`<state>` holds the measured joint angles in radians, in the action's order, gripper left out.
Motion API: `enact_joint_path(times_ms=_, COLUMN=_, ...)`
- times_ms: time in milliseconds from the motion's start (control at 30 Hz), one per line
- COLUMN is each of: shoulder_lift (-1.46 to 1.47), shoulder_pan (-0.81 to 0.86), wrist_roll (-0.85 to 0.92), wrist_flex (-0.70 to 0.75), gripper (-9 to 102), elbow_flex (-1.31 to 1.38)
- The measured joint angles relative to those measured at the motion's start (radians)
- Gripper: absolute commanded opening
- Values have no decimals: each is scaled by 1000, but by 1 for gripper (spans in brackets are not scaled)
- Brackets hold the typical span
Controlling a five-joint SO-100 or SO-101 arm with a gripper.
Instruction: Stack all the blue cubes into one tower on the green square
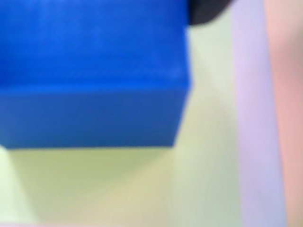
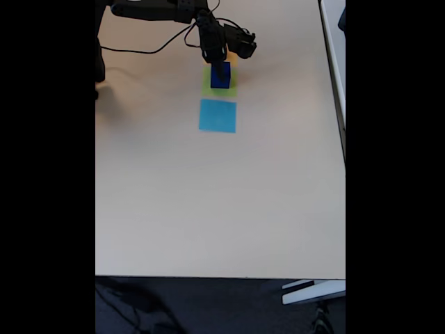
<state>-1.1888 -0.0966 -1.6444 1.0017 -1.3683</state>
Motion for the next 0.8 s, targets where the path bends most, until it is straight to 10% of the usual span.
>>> enact_joint_path(times_ms=800, shoulder_lift=-2, shoulder_pan=25, wrist_roll=64, wrist_flex=-35, gripper=34, elbow_flex=61)
